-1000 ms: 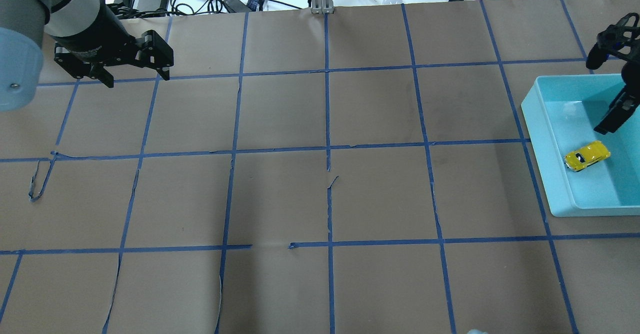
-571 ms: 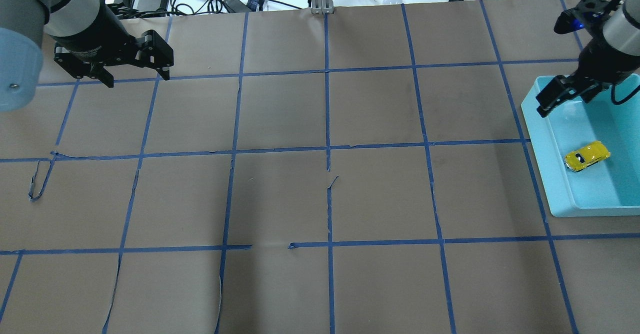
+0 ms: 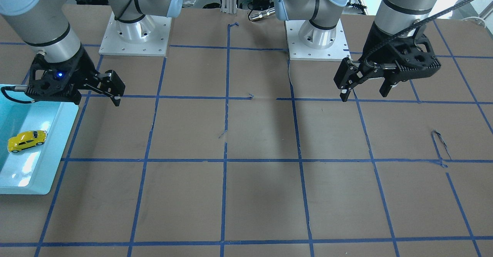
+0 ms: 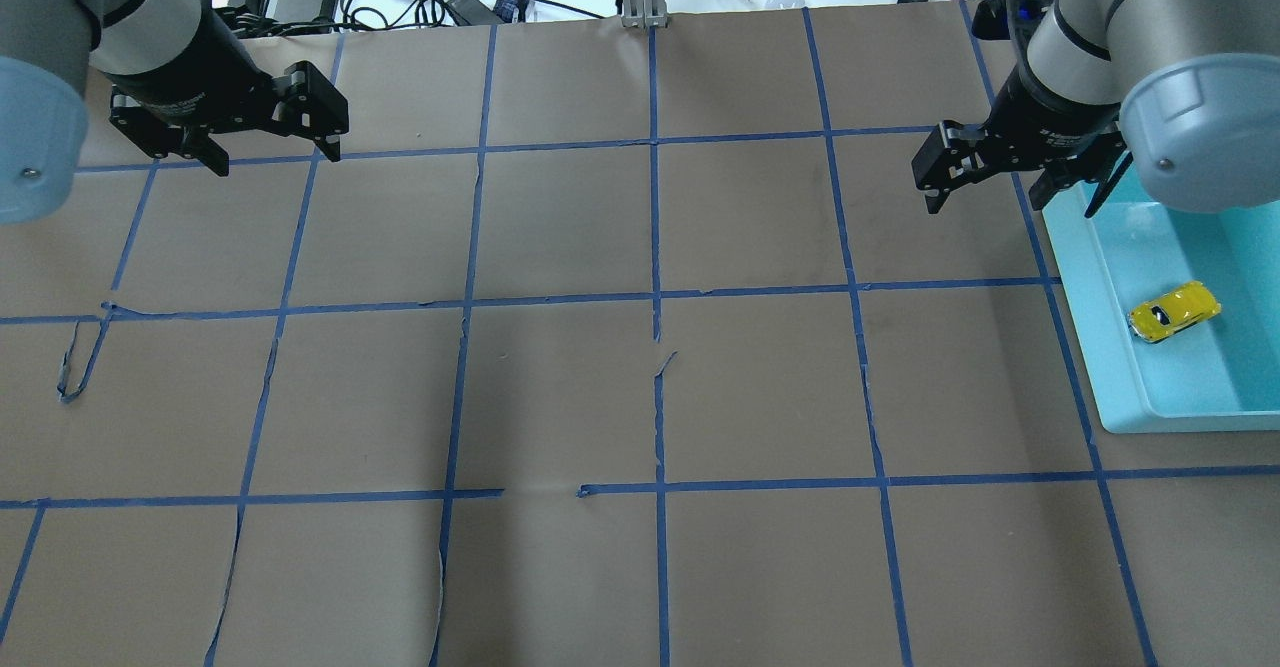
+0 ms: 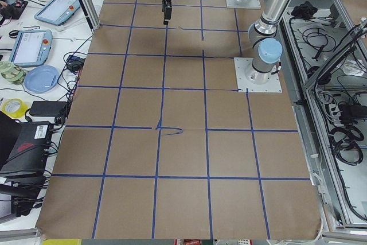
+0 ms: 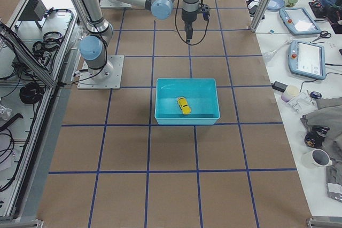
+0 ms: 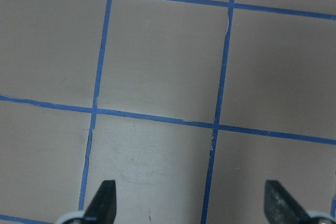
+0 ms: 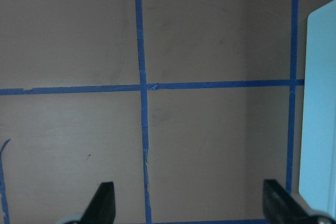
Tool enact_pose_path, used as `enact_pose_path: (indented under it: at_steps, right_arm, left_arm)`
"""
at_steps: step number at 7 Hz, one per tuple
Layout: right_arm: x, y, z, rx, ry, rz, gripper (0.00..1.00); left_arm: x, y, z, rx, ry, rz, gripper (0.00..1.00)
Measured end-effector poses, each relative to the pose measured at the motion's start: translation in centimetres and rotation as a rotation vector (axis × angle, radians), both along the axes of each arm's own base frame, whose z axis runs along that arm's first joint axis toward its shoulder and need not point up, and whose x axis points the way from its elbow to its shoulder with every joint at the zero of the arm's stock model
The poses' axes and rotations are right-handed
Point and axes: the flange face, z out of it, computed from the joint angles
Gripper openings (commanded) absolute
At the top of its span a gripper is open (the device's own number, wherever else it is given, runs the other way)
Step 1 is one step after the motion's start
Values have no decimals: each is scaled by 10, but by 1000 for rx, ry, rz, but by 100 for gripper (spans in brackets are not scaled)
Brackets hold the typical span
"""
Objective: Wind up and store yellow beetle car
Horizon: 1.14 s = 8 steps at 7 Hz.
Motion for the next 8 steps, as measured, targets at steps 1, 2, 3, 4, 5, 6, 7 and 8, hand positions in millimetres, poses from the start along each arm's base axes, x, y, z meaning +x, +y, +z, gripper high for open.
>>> enact_pose_path:
  at_steps: [1,2,3,4,5,6,7,8]
  right_arm:
    - [5,12,13,0,-1,-33,100]
    - [13,21,25,3,-14,-67,100]
    - [27,28,33,7,-34,-85,100]
    - [42,33,39,7,-46,-89,100]
    - [50,36,42,8,-51,-86,100]
    - [54,38,43,8,-51,-84,100]
    - [55,40,46,4,-50,-83,100]
    - [55,41,47,1,-49,-83,100]
  left_arm:
    - [0,0,0,0,0,0,100]
    - [0,0,0,1,0,0,100]
    - [0,0,-1,2,0,0,100]
    - [0,0,-1,3,0,0,100]
    - [0,0,-1,3,0,0,100]
    - [0,0,-1,2,0,0,100]
    - [0,0,0,2,0,0,100]
    - [0,0,0,1,0,0,100]
